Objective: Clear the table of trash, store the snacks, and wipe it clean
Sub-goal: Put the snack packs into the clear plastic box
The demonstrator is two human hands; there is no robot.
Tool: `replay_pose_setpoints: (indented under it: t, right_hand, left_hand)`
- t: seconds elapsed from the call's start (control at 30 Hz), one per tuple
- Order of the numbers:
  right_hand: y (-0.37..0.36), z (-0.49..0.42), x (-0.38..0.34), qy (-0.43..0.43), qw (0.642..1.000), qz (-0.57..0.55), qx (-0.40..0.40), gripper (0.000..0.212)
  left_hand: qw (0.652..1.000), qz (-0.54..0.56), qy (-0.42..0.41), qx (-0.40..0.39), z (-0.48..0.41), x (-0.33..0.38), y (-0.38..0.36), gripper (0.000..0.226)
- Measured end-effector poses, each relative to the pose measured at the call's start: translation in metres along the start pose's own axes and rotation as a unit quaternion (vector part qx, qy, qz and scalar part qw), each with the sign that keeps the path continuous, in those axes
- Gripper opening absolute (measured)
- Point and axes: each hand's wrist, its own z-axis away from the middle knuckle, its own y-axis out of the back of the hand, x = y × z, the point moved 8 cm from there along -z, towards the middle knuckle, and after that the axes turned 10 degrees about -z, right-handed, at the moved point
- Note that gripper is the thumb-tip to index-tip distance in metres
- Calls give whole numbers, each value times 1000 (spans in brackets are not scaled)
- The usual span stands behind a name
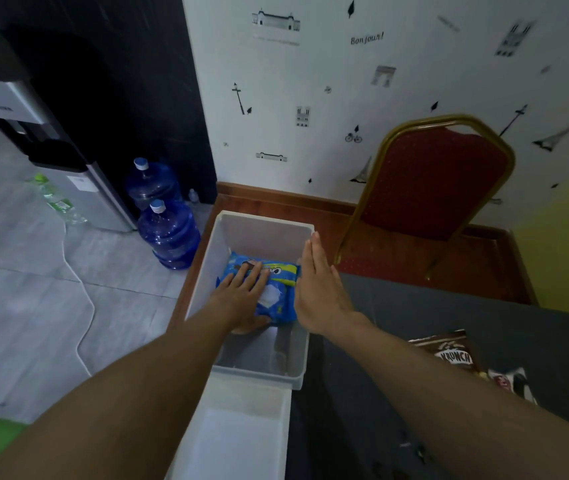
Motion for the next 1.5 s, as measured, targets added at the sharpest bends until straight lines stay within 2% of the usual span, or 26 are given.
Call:
replay_pose_setpoints:
  t: [0.1, 0.33, 0.43, 0.57, 0.8, 1.0, 1.2, 1.5]
  right_hand:
    - [3, 2, -3, -10, 1000, -23, 10, 98]
    - [6, 6, -7, -25, 999, -26, 2, 98]
    - [6, 6, -6, -35, 999, -33, -9, 82]
    - [13, 15, -3, -42, 998, -33, -29, 72]
    - [52, 45, 25, -64, 998, -21, 9, 69]
    - [86, 79, 69, -81, 996, -11, 31, 68]
    - [111, 117, 125, -111, 993, -13, 47, 69]
    - [135, 164, 224, -170, 982, -38, 69, 69]
  left_hand:
    - [1000, 1, 11, 19, -3, 0, -5, 101]
    - [1000, 6, 8, 6, -2, 3, -2, 105]
    - [1000, 14, 11, 16, 7, 1, 13, 96]
    - [997, 38, 34, 60, 23, -4, 41, 79]
    - [984, 80, 76, 141, 58, 7, 92, 66]
    - [975, 100, 74, 184, 67, 46, 126, 64]
    - [968, 78, 31, 238, 65, 111, 152, 65]
    - [980, 63, -15, 186, 37, 220, 147, 68]
